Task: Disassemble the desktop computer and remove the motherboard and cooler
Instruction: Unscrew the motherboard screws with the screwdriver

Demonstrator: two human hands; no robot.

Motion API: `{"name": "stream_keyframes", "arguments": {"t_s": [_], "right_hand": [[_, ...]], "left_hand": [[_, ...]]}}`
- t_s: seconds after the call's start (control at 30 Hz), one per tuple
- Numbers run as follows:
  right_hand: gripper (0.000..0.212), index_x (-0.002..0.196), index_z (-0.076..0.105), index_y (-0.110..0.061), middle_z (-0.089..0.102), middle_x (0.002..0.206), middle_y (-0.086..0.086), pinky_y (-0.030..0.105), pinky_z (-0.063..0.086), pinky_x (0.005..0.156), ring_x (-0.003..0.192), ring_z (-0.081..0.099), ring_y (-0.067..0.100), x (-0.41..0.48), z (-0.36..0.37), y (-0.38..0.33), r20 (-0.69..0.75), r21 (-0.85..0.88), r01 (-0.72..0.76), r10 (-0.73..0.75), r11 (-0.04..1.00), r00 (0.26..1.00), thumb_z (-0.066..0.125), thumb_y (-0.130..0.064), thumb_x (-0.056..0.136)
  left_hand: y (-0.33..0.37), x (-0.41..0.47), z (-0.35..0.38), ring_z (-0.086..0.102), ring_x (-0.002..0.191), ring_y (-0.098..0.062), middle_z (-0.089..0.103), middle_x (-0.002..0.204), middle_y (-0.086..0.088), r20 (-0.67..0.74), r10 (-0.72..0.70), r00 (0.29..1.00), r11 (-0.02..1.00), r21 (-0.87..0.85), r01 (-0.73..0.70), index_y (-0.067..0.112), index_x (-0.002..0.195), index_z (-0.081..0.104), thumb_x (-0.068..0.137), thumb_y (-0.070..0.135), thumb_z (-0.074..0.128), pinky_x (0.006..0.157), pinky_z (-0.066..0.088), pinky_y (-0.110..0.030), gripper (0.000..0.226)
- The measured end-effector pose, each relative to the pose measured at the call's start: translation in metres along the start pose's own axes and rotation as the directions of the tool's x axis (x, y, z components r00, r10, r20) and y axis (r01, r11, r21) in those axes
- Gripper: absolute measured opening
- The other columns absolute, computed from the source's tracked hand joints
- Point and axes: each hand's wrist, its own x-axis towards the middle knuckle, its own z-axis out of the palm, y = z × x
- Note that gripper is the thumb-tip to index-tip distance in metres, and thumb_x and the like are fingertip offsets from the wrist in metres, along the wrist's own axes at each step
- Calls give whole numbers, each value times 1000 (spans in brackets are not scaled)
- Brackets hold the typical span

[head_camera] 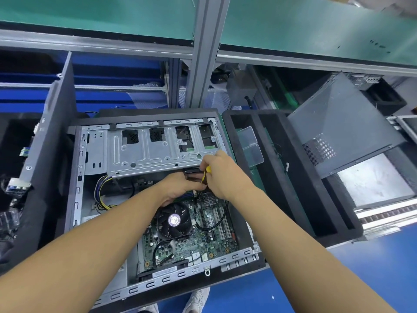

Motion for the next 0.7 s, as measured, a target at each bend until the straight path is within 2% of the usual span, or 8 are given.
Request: {"name": "stream_keyframes", "arguments": {"t_s": [0.07, 0.17, 0.27, 0.37, 0.43, 0.53, 0.57, 0.7], "right_hand": [[26, 117, 61, -17, 44, 124, 9, 32, 49, 85, 105, 54, 27, 0, 1, 1, 8, 31, 6, -6, 999, 1000, 53, -5, 95], [23, 120, 56, -16, 47, 122, 9, 31, 42, 81, 106, 54, 28, -2, 3, 1, -40, 112, -15, 20, 994, 999, 56, -25, 99], [35, 118, 52, -11, 55, 116, 11, 33, 42, 75, 102, 58, 30, -2, 6, -1, -70, 28, -87, 89, 996, 994, 53, -41, 100], [30, 119, 51, -7, 57, 116, 13, 36, 49, 76, 101, 60, 30, -1, 7, -4, -59, -34, -85, 83, 996, 995, 49, -32, 103], [22, 122, 50, -6, 52, 119, 15, 36, 47, 81, 102, 57, 31, 0, 6, -3, -40, 7, -38, 38, 999, 998, 47, -17, 103], [31, 124, 54, -13, 44, 122, 11, 30, 42, 75, 88, 50, 24, 0, 4, 0, 12, 20, -13, 13, 1000, 1000, 50, -2, 96], [31, 122, 56, -15, 43, 121, 10, 28, 40, 73, 86, 48, 23, 0, 4, 1, 22, 33, -20, 20, 999, 1000, 51, -1, 95], [22, 118, 59, -17, 46, 118, 7, 27, 36, 74, 93, 51, 24, -1, 6, 1, -22, 131, -65, 69, 989, 997, 55, -25, 98]], "left_hand": [[0, 0, 1, 65, 100, -2, 76, 93, 14, -30, -8, 1000, 1000, 28, 9, 34, 84, 80, 75, 21, 85, 92, 42, -17, 17], [0, 1, 1, 56, 52, 13, 62, 51, 23, -73, -7, 997, 997, 78, 13, 41, 51, 72, 71, 26, 86, 50, 38, -5, 29], [-1, 2, 0, 56, 51, 10, 60, 47, 22, -118, -38, 992, 995, 90, 49, 32, 48, 71, 64, 34, 90, 54, 38, -15, 24], [1, 1, 0, 47, 39, 10, 50, 39, 22, -56, -54, 997, 989, 137, 62, 42, 41, 65, 70, 36, 86, 47, 29, -16, 37], [-1, 3, -2, 54, 52, 12, 60, 51, 23, -21, -48, 999, 992, 114, 50, 40, 49, 70, 73, 30, 86, 56, 35, -12, 30], [0, 1, -2, 65, 101, -5, 76, 96, 12, -4, -19, 1000, 999, 42, 19, 29, 91, 80, 74, 23, 85, 96, 41, -23, 19], [-2, 2, -1, 65, 98, -1, 76, 93, 14, -11, -24, 1000, 999, 40, 24, 31, 89, 81, 74, 23, 85, 94, 41, -19, 18], [1, 0, 1, 49, 41, 12, 53, 43, 23, -45, -24, 999, 995, 92, 28, 43, 41, 65, 72, 21, 84, 41, 32, -3, 43]]}}
